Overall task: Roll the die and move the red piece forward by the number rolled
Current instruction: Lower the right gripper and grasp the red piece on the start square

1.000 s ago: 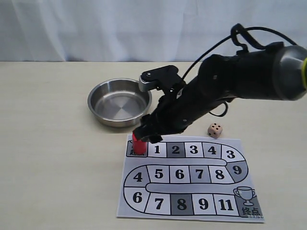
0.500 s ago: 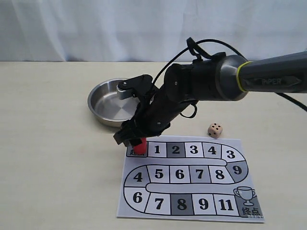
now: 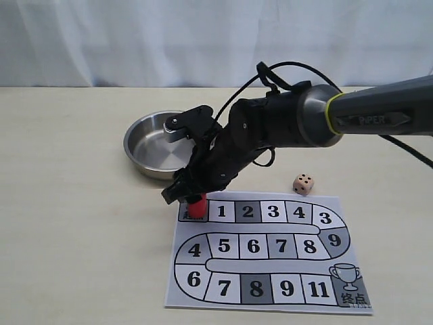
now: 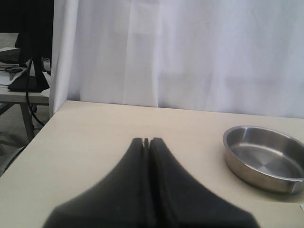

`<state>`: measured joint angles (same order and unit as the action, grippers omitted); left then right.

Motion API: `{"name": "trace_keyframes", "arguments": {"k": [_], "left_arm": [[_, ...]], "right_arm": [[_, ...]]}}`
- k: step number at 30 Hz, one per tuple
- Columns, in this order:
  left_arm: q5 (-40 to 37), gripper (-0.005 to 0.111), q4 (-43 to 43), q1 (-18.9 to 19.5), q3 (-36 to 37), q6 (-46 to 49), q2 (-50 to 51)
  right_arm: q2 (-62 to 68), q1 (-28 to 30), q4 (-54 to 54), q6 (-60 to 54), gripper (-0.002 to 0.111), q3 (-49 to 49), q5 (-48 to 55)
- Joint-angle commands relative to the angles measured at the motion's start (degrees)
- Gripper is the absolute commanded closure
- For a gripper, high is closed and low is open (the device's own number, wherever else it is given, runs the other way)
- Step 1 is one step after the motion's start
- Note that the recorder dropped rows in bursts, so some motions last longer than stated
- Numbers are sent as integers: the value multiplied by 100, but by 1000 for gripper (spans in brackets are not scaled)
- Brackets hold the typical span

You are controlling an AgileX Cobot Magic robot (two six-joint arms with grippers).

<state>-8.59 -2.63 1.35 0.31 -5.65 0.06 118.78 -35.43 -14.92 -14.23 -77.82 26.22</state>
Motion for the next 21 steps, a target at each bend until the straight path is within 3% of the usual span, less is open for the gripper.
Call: {"name": "trace_keyframes", "arguments": {"k": [1, 7, 10, 17, 21], "left_arm": [[38, 107, 9, 1, -31, -11, -6], [38, 107, 9, 1, -31, -11, -6], [38, 107, 9, 1, -31, -11, -6], [38, 107, 9, 1, -31, -11, -6], [38, 107, 9, 1, -31, -11, -6]], "right_arm": [[153, -4, 41, -60, 50, -27, -51], [167, -4, 79, -152, 53, -27, -85], [167, -4, 79, -152, 64, -27, -63], [65, 8, 79, -152, 104, -27, 41], [-153, 8, 478, -51, 104, -27, 282]]}}
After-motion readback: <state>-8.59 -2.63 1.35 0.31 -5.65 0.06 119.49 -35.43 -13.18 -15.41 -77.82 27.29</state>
